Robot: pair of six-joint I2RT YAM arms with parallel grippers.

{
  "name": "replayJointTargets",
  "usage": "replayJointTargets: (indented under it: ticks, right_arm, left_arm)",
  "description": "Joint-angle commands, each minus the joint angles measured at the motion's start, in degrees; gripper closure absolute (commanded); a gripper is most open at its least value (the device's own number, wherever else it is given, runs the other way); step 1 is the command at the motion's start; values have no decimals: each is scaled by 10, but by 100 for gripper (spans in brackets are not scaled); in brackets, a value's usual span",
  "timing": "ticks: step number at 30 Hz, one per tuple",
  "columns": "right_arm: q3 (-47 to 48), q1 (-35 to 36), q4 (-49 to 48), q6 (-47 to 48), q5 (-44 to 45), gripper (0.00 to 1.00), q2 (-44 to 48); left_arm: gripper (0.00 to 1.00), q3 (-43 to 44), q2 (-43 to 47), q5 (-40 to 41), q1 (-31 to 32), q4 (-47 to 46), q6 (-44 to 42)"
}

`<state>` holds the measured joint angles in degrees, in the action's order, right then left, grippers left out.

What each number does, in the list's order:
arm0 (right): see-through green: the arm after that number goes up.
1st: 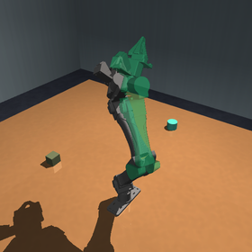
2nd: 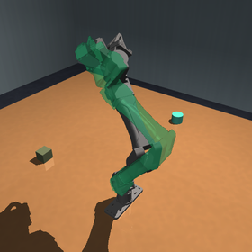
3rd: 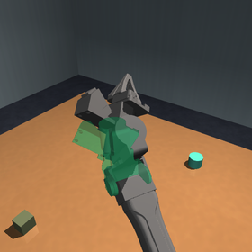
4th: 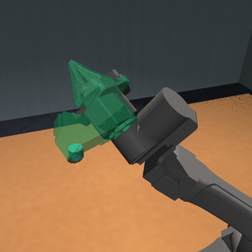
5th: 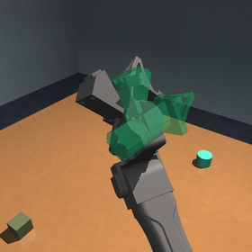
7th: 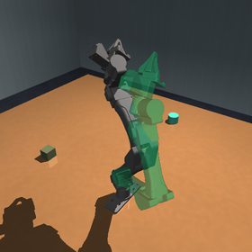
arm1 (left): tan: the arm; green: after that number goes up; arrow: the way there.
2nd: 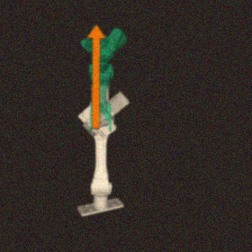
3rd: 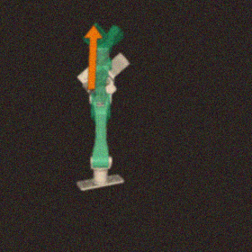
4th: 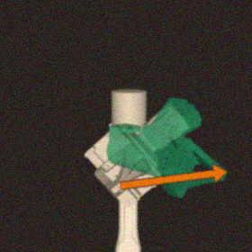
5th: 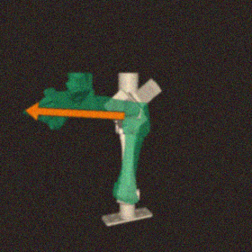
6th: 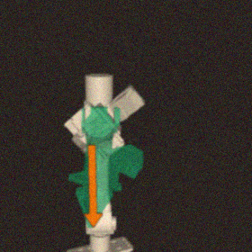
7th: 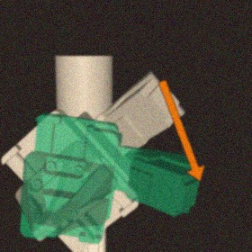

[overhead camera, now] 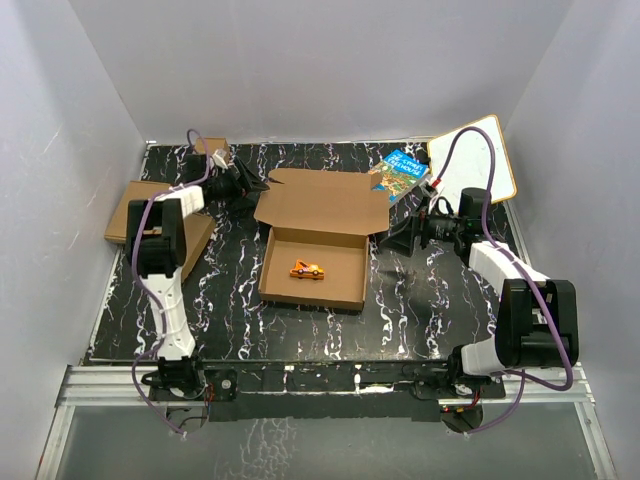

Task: Fold the paper box

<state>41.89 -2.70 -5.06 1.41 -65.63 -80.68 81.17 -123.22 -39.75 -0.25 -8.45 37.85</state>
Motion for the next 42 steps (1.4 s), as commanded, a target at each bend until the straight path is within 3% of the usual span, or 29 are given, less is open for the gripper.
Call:
replayJointTargets:
  ticks: [1, 5, 8, 13, 17, 19, 23, 33, 39, 42]
  right_arm:
    - [16, -11, -45, 11, -32, 0, 12]
    - [21, -15, -40, 11, -34, 0, 5]
    - [26, -15, -30, 14, -30, 0, -2]
    - [35, -16, -11, 23, -15, 0, -11]
    - [51, -20, 21, 37, 1, 1, -26]
    - [61, -26, 42, 45, 7, 2, -35]
    - [77, -48, 63, 43, -16, 9, -56]
    - [132, -56, 119, 30, 7, 11, -132]
    - [167, -21, 127, 14, -10, 13, -178]
    - [193, -7, 128, 2, -18, 21, -199]
  left_arm:
    - [21, 118, -40, -47, 5, 171, -75]
    - [41, 178, -78, -69, 15, 229, -108]
    - [52, 165, -77, -113, 18, 190, -85]
    - [61, 120, -60, -157, 18, 115, -49]
    - [91, 100, -41, -171, 18, 92, -51]
    - [100, 76, -17, -173, 18, 72, -53]
    - [100, -33, 69, -150, 19, -2, -51]
    - [100, -328, 312, -83, 18, -253, -39]
    - [100, -401, 380, -70, 18, -312, -42]
    - [100, -405, 389, -73, 18, -316, -47]
